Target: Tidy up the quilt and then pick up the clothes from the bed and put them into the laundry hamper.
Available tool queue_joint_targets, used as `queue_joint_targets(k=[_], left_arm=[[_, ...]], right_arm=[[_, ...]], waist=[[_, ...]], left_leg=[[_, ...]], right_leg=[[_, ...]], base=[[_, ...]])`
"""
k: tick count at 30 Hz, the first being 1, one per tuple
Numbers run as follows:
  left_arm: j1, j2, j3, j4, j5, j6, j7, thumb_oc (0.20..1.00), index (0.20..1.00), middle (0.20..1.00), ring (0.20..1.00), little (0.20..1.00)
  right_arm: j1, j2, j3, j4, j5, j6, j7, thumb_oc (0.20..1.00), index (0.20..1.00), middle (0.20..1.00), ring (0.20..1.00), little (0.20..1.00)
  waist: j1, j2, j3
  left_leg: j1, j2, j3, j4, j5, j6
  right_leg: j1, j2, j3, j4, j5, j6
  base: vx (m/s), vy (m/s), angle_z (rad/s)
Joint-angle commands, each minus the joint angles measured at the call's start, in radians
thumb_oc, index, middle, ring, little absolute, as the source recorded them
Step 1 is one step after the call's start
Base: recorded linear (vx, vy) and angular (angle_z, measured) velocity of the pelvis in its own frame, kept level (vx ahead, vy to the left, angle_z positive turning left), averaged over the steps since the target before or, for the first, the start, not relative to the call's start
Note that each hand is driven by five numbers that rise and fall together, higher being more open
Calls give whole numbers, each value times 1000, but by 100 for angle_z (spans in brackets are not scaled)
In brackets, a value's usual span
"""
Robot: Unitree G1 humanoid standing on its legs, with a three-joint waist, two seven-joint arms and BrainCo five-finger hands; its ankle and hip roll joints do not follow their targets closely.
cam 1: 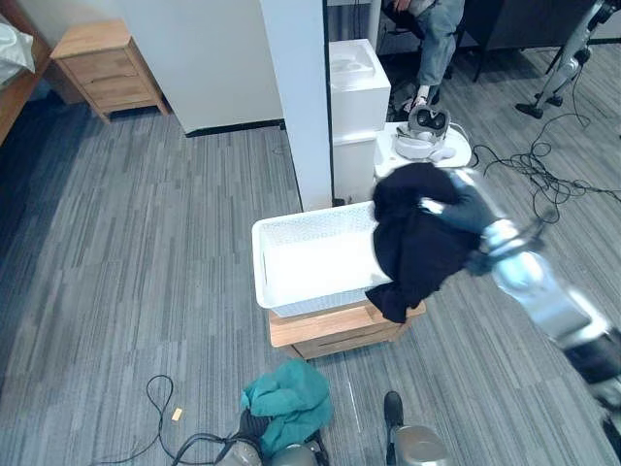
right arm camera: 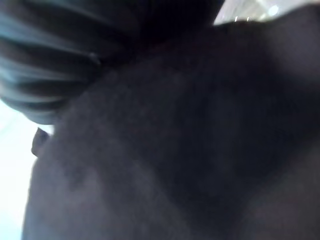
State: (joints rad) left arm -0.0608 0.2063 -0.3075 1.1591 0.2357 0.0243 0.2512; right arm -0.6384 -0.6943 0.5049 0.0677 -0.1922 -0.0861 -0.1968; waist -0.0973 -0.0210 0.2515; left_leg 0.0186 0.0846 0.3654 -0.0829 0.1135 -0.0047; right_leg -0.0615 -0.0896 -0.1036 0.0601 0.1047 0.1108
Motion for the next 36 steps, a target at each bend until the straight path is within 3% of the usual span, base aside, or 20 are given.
queue_joint_targets(k=[1,2,4,6,10,14,22,23,24,25,27,32,33,36], left_arm=[[-5,48,-44,53,-17,-6,34,200,200,200,200,200],[-5,45,-52,58,-10,-10,34,200,200,200,200,200],[-16,42,-66,64,-3,-17,35,200,200,200,200,200],[-23,52,-60,73,2,-14,43,200,200,200,200,200],[-10,49,-25,81,-27,-17,60,200,200,200,200,200],[5,34,-36,72,-31,-28,64,200,200,200,200,200],[-16,25,-64,-26,-107,-94,112,200,200,200,200,200],[-25,21,-84,-79,-125,-115,111,200,200,200,200,200],[-38,22,-95,-128,-150,-135,101,200,200,200,200,200],[-39,22,-95,-128,-150,-134,101,200,200,200,200,200],[-67,43,-121,-235,-174,-166,81,200,200,200,200,200],[-86,72,-141,-436,-211,-201,80,200,200,200,200,200],[-84,109,-135,-580,-235,-227,57,200,200,200,200,200],[-49,184,-103,-775,-284,-263,-10,200,200,200,200,200]], right_arm=[[-206,99,-12,91,9,-16,-58,200,200,200,200,200],[-228,127,6,109,-5,-13,-67,200,200,200,200,200],[-253,154,27,124,-28,-15,-74,200,200,200,200,200],[-261,180,41,146,-44,-4,-75,200,200,200,200,200],[-287,244,83,159,-65,-18,-67,200,200,200,200,200],[-312,284,102,189,-79,-18,-63,200,200,200,200,200],[-385,240,152,446,-202,31,-119,200,200,200,200,200],[-374,225,155,524,-218,51,-121,1000,1000,1000,1000,1000],[-347,229,153,668,-221,66,-128,1000,1000,1000,1000,1000],[-348,230,153,671,-220,65,-130,1000,1000,1000,1000,1000],[-339,228,183,862,-282,98,-126,1000,1000,1000,1000,1000],[-263,231,159,975,-310,123,-141,1000,1000,1000,1000,1000],[-193,203,125,970,-310,125,-147,1000,1000,1000,1000,1000],[-71,132,63,934,-332,123,-154,1000,1000,1000,1000,1000]], waist=[[48,-40,16],[52,-37,17],[56,-32,9],[60,-32,-3],[77,-31,-21],[91,-20,-36],[109,7,-27],[111,16,-26],[113,21,-27],[112,20,-28],[117,23,-34],[111,27,-42],[101,29,-44],[79,29,-52]], left_leg=[[69,15,-68,-4,-146,-41],[65,10,-85,-4,-153,-46],[43,6,-115,-4,-155,-57],[36,-9,-144,-4,-163,-61],[37,-7,-134,-4,-160,-72],[36,2,-135,-4,-152,-86],[16,18,-163,-4,-131,-105],[9,21,-167,-4,-128,-111],[15,23,-167,-4,-129,-114],[12,23,-167,-4,-127,-114],[15,26,-172,-4,-122,-116],[26,29,-178,-4,-122,-117],[29,30,-178,-4,-123,-118],[44,33,-170,-4,-134,-117]], right_leg=[[-162,59,104,305,-125,103],[-146,55,141,253,-158,89],[-130,24,209,99,-141,57],[-98,-3,251,-10,-103,60],[-44,-45,174,-121,-43,66],[-13,-44,148,-147,-47,64],[-9,-38,105,-147,-59,52],[-9,-38,93,-147,-70,51],[4,-37,86,-147,-75,51],[1,-37,86,-147,-72,51],[11,-32,83,-147,-75,48],[24,-29,84,-147,-79,50],[27,-29,85,-147,-77,52],[34,-27,95,-147,-79,57]], base=[[39,-21,14],[41,-64,43],[30,-93,69],[106,-105,65],[116,-106,23],[97,-61,4],[36,-66,11],[42,-54,17],[34,-56,16],[26,-50,17],[9,-41,9],[1,-5,0],[0,0,0],[3,21,4]])
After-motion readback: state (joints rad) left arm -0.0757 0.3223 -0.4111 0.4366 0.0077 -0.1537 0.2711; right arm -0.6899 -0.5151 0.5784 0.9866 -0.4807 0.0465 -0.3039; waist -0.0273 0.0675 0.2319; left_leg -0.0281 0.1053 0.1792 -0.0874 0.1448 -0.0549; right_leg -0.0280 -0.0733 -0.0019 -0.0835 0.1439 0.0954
